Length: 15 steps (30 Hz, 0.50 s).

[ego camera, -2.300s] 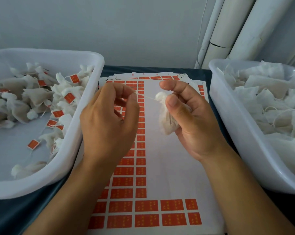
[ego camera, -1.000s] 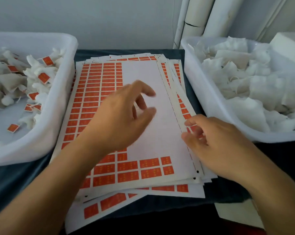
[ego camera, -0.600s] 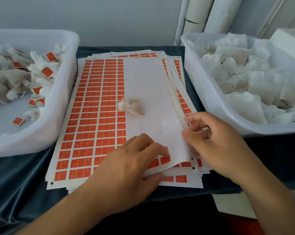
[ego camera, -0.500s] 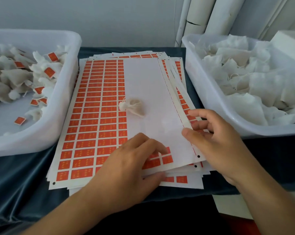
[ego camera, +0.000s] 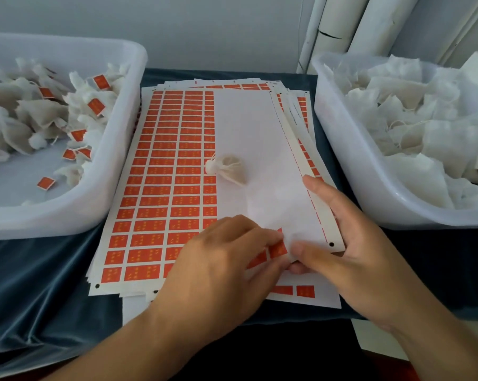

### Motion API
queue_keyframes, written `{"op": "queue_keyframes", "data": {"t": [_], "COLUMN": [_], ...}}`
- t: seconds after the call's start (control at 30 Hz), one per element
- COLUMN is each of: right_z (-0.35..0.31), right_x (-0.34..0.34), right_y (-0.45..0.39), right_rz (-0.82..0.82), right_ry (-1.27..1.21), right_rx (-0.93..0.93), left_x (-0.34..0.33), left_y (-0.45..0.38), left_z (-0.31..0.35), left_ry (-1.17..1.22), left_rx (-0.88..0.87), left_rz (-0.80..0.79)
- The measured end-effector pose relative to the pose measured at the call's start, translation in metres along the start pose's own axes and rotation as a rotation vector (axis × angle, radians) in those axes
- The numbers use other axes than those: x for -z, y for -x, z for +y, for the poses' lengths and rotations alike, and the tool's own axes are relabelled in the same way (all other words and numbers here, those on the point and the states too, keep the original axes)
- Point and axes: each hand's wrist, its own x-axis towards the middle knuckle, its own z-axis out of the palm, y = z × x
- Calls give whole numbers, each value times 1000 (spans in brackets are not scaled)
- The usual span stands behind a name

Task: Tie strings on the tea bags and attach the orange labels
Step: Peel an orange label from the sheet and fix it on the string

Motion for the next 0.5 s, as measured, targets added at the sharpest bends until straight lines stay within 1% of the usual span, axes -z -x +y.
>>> {"op": "queue_keyframes", "data": {"t": [0.1, 0.2, 0.27, 0.33, 0.43, 0.5], "right_z": [1, 0, -2, -2, -3, -3], "right_x": [-4, -6, -6, -6, -7, -7], "right_y": [1, 3, 4, 4, 5, 5], "right_rz": [62, 84, 104, 120, 133, 135], "right_ry": [48, 77, 110, 111, 93, 110], "right_rx": [-5, -28, -37, -42, -54, -54], "left_x": [-5, -9, -10, -9, -6, -7], "left_y": [3, 5, 6, 6, 5, 4], "left_z": [0, 1, 2, 2, 1, 1], "left_ry": [-147, -234, -243, -204, -124, -121], "left_rx": [-108, -153, -166, -145, -62, -36], "left_rz": [70, 111, 123, 109, 61, 43]}}
